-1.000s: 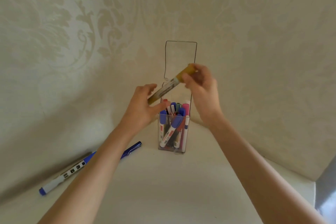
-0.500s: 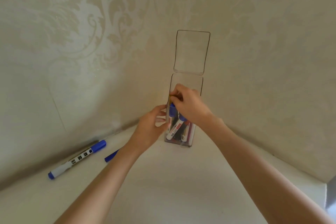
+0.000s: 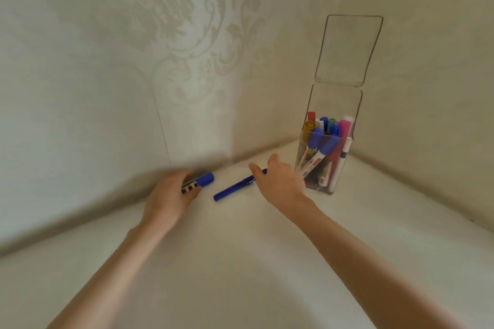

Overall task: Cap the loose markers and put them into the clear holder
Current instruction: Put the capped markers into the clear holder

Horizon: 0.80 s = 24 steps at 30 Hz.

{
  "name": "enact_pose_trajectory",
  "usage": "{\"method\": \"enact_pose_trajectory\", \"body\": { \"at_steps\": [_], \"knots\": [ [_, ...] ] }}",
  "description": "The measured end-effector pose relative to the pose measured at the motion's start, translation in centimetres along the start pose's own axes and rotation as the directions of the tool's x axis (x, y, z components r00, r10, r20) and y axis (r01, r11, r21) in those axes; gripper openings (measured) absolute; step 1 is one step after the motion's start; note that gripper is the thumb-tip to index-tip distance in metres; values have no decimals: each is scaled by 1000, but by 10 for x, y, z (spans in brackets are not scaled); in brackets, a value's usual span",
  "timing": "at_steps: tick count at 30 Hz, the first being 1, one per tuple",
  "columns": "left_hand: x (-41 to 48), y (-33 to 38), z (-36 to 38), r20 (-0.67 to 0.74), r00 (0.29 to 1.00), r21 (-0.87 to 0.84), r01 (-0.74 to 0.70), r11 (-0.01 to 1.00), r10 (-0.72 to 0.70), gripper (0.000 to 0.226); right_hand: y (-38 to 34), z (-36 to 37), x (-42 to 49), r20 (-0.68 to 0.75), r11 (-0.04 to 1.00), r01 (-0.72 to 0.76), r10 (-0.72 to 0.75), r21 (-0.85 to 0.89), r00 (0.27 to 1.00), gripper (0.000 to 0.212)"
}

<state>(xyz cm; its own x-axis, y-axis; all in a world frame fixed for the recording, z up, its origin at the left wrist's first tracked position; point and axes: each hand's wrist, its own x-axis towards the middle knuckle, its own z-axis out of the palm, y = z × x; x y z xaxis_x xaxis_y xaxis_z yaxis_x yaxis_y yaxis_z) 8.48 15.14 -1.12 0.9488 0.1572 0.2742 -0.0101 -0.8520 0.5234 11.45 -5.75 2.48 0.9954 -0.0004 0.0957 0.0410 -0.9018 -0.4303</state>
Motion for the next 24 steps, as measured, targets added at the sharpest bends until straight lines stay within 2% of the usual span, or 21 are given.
{"method": "enact_pose_trajectory", "body": {
  "at_steps": [2, 5, 10, 13, 16, 18, 22, 24],
  "knots": [
    [1, -1, 5, 13, 1000, -45, 17, 999, -17, 42, -9, 15, 14, 37, 994, -107, 107, -7, 994, 61],
    [1, 2, 14, 11, 1000, -12, 22, 1000, -22, 46, -16, 34, 25, 43, 986, -164, 165, -9, 985, 54],
    [-1, 6, 22, -39, 999, 124, 8, 992, -3, 38, -12, 37, 20, 42, 994, -111, 111, -12, 993, 24],
    [-1, 11, 22, -26, 1000, 118, -8, 993, 11, 27, -5, 30, 13, 111, 999, -15, 12, 29, 994, 27],
    [2, 28, 18, -27, 999, -22, -34, 999, 34, 18, 7, 18, -1, 143, 964, 73, -112, 255, 983, 38],
    [7, 46, 12, -66, 997, -213, -45, 976, 32, 11, 17, 2, -13, 91, 913, 115, -162, 390, 983, 39],
    [15, 87, -4, -105, 993, -549, -106, 829, 57, 13, 41, -49, -32, -68, 821, 238, -238, 519, 969, 35],
    [19, 106, -10, -116, 989, -656, -144, 741, 90, 23, 51, -81, -37, -183, 716, 291, -226, 635, 957, 33]
  ]
}}
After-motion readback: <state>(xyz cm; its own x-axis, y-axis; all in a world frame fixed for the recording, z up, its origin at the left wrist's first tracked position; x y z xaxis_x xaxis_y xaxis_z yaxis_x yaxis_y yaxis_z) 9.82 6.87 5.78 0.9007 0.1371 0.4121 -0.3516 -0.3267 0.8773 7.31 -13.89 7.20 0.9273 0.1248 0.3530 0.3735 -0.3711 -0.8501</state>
